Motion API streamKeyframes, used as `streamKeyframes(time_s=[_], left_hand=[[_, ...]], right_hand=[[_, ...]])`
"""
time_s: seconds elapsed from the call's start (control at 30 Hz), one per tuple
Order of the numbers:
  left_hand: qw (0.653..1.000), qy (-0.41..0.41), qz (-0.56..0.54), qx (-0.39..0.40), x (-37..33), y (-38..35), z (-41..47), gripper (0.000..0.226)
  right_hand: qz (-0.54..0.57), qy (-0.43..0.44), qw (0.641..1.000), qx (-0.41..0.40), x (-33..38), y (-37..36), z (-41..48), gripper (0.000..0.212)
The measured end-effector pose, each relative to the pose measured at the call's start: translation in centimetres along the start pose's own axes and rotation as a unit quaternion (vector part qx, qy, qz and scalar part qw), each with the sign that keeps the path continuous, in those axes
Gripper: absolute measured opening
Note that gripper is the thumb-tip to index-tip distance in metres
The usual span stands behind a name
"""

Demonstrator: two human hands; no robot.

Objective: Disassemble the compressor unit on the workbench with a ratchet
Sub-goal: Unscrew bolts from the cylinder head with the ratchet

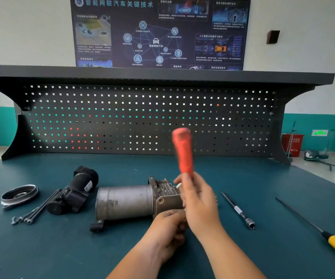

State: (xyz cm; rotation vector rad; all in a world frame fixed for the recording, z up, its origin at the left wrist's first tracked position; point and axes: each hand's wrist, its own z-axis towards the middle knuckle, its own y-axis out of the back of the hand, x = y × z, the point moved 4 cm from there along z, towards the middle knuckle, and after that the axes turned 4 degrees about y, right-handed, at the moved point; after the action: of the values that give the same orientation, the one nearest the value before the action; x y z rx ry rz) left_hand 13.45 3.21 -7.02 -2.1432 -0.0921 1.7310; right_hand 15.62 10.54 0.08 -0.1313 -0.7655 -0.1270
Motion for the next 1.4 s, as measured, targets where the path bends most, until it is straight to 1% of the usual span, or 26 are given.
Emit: streamKeyframes(time_s=[0.07, 0.1, 0.17, 0.23, 0.27, 0.3, 0.37, 0.43, 0.47, 0.53, 0.6, 0.63, 0.7, 0.77, 0.8, 0.87, 0.93, 0.97, 1.0, 1.07, 1.13, 1.17, 1.2, 1.23, 1.3, 1.4], left_hand=[[1.000, 0.004, 0.008, -0.005, -0.2, 0.0, -0.2, 0.042], [1.000, 0.003, 0.006, -0.001, -0.3, -0.1, -0.3, 0.048], [1.000, -0.001, -0.009, 0.006, -0.3, -0.2, -0.2, 0.053], [1.000, 0.003, -0.020, 0.006, -0.2, -0.3, -0.2, 0.045], [1.000, 0.007, -0.023, 0.005, -0.1, -0.4, -0.2, 0.038], [1.000, 0.013, -0.022, 0.003, -0.1, -0.5, -0.1, 0.033], [1.000, 0.019, -0.019, 0.002, -0.2, -0.6, -0.3, 0.027], [1.000, 0.024, -0.016, 0.001, -0.2, -0.6, -0.5, 0.026], [1.000, 0.026, -0.016, 0.003, -0.2, -0.6, -0.5, 0.025], [1.000, 0.026, -0.009, 0.010, -0.1, -0.7, -0.5, 0.026], [0.999, 0.026, 0.000, 0.018, 0.1, -0.6, -0.2, 0.026], [0.999, 0.025, -0.001, 0.022, 0.1, -0.6, -0.3, 0.022], [0.998, 0.016, -0.037, 0.053, -0.1, -0.8, -0.7, 0.017], [0.993, -0.002, -0.090, 0.078, -0.5, -1.0, -1.0, 0.012], [0.993, -0.007, -0.092, 0.074, -0.6, -0.9, -1.0, 0.012], [0.999, 0.005, -0.038, 0.031, -0.3, -0.5, -0.7, 0.017], [1.000, 0.008, -0.001, 0.002, -0.1, -0.1, -0.3, 0.031], [1.000, 0.011, 0.005, -0.007, -0.2, 0.0, -0.3, 0.040], [1.000, 0.013, 0.004, -0.010, -0.3, 0.0, -0.4, 0.046], [1.000, 0.013, -0.012, -0.010, -0.3, -0.1, -0.4, 0.047], [1.000, 0.013, -0.023, -0.006, -0.3, -0.2, -0.3, 0.042], [1.000, 0.015, -0.023, -0.004, -0.2, -0.3, -0.1, 0.041], [1.000, 0.016, -0.022, -0.005, -0.1, -0.3, -0.1, 0.041], [0.999, 0.023, -0.024, -0.007, -0.1, -0.4, -0.2, 0.039], [0.999, 0.031, -0.035, -0.006, 0.0, -0.6, -0.3, 0.034], [0.999, 0.043, -0.031, 0.002, 0.1, -0.2, -0.4, 0.031]], right_hand=[[0.115, -0.084, 0.983, -0.115, -0.7, 1.1, 0.4, 0.036], [0.161, -0.131, 0.961, -0.180, -1.2, 1.8, 0.6, 0.036], [0.245, -0.230, 0.893, -0.298, -2.2, 3.3, 0.6, 0.038], [0.320, -0.297, 0.820, -0.370, -3.2, 4.1, 0.2, 0.042], [0.338, -0.316, 0.798, -0.386, -3.5, 4.4, 0.1, 0.044], [0.339, -0.328, 0.791, -0.390, -3.8, 4.5, 0.0, 0.045], [0.315, -0.329, 0.808, -0.374, -4.0, 4.6, 0.3, 0.046], [0.273, -0.304, 0.846, -0.341, -3.6, 4.3, 0.7, 0.044], [0.241, -0.279, 0.874, -0.316, -3.1, 4.0, 0.9, 0.042], [0.166, -0.186, 0.938, -0.242, -1.9, 3.0, 1.0, 0.040], [0.063, -0.060, 0.988, -0.128, -0.6, 1.7, 0.6, 0.038], [-0.005, -0.002, 0.998, -0.056, 0.0, 0.8, 0.2, 0.037], [-0.149, 0.069, 0.984, 0.073, 0.3, -0.8, -0.4, 0.041], [-0.226, 0.092, 0.962, 0.124, 0.3, -1.5, -0.7, 0.045], [-0.218, 0.092, 0.965, 0.117, 0.3, -1.5, -0.7, 0.045], [-0.124, 0.059, 0.989, 0.055, 0.4, -0.9, -0.5, 0.041], [0.020, -0.018, 0.998, -0.052, 0.0, 0.2, -0.1, 0.035], [0.087, -0.069, 0.987, -0.116, -0.4, 0.9, 0.2, 0.034], [0.146, -0.126, 0.964, -0.186, -1.0, 1.7, 0.4, 0.035], [0.252, -0.240, 0.884, -0.312, -2.3, 3.4, 0.3, 0.039], [0.333, -0.309, 0.803, -0.386, -3.3, 4.2, -0.1, 0.043], [0.350, -0.323, 0.784, -0.399, -3.6, 4.4, -0.2, 0.045], [0.350, -0.327, 0.781, -0.400, -3.7, 4.5, -0.1, 0.046], [0.340, -0.324, 0.791, -0.392, -3.7, 4.5, 0.0, 0.046], [0.298, -0.295, 0.834, -0.358, -3.3, 4.1, 0.4, 0.044], [0.183, -0.172, 0.936, -0.246, -1.5, 2.7, 0.9, 0.039]])
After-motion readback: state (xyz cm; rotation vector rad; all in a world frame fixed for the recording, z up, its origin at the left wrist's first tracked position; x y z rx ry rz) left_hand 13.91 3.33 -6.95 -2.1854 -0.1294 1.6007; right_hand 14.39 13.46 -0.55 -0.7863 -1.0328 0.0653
